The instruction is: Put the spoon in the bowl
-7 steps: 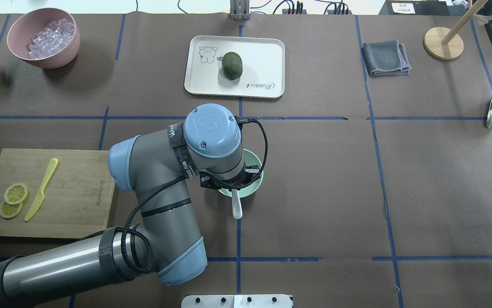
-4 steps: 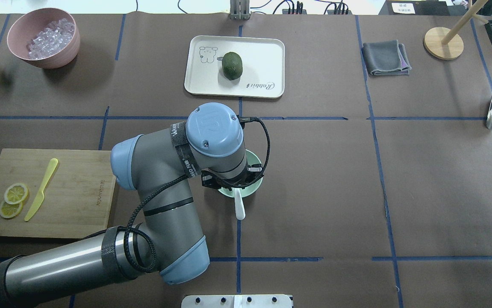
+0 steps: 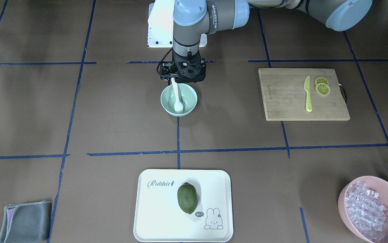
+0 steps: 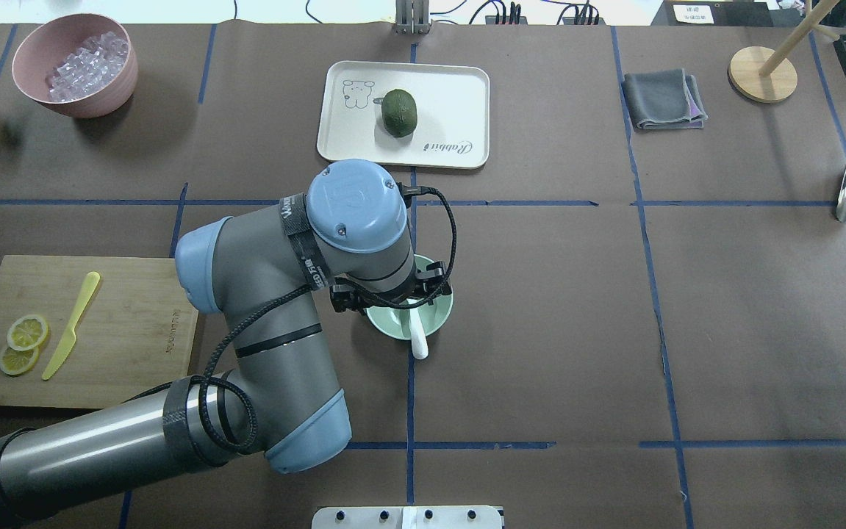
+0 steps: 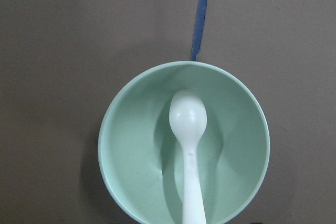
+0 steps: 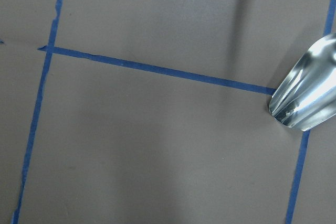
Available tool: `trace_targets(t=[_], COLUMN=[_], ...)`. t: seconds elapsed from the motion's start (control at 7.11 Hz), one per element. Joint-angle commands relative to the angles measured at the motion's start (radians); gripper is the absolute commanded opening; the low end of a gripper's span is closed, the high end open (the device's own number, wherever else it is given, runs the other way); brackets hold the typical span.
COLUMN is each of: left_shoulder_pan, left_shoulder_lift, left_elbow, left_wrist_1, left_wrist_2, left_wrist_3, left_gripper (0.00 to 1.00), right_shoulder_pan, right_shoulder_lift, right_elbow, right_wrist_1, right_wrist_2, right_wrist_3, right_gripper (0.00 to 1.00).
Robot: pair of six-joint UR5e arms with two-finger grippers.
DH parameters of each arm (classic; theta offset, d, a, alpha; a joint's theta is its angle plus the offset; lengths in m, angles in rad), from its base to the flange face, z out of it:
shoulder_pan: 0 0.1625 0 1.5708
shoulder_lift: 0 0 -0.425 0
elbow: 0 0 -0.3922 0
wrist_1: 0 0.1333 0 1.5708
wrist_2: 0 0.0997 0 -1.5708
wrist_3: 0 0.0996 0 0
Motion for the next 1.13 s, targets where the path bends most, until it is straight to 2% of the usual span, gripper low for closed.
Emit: trace_targets(t=[0.0, 0.14, 0.28, 0.42, 0.56, 0.84, 0.99], left_shoulder_pan=[-0.067, -0.125, -0.214, -0.284, -0.343, -0.519, -0.594], left_shoulder_lift=[0.095, 0.208, 0.303, 0.347, 0.408, 0.555, 0.606], left_elbow=[-0.171, -0.306, -0.387, -0.393, -0.393, -0.391, -0.384], left_wrist_1=[0.141, 0.163, 0.171, 0.179, 0.179, 0.177, 0.177], left_wrist_2=[-0.018, -0.084, -0.163, -0.198, -0.206, -0.305, -0.325], left_wrist_3=[0.148, 0.211, 0.312, 0.420, 0.522, 0.801, 0.917], left_gripper=[1.00, 1.00, 1.00, 1.00, 1.00, 1.00, 1.00], right_shoulder_pan=[0.062, 0.105, 0.146, 0.199, 0.243, 0.257, 0.257], right_shoulder_lift=[-0.053, -0.083, -0.094, -0.091, -0.084, -0.032, -0.045], right_elbow=[-0.133, -0.211, -0.260, -0.261, -0.247, -0.152, -0.138], right_wrist_1=[0.193, 0.284, 0.306, 0.276, 0.206, -0.048, -0.046], right_wrist_2=[0.052, 0.054, 0.044, 0.046, 0.056, 0.064, 0.063], right_wrist_3=[-0.053, -0.085, -0.134, -0.134, -0.134, -0.134, -0.136], right_gripper=[1.00, 1.00, 1.00, 1.00, 1.00, 1.00, 1.00])
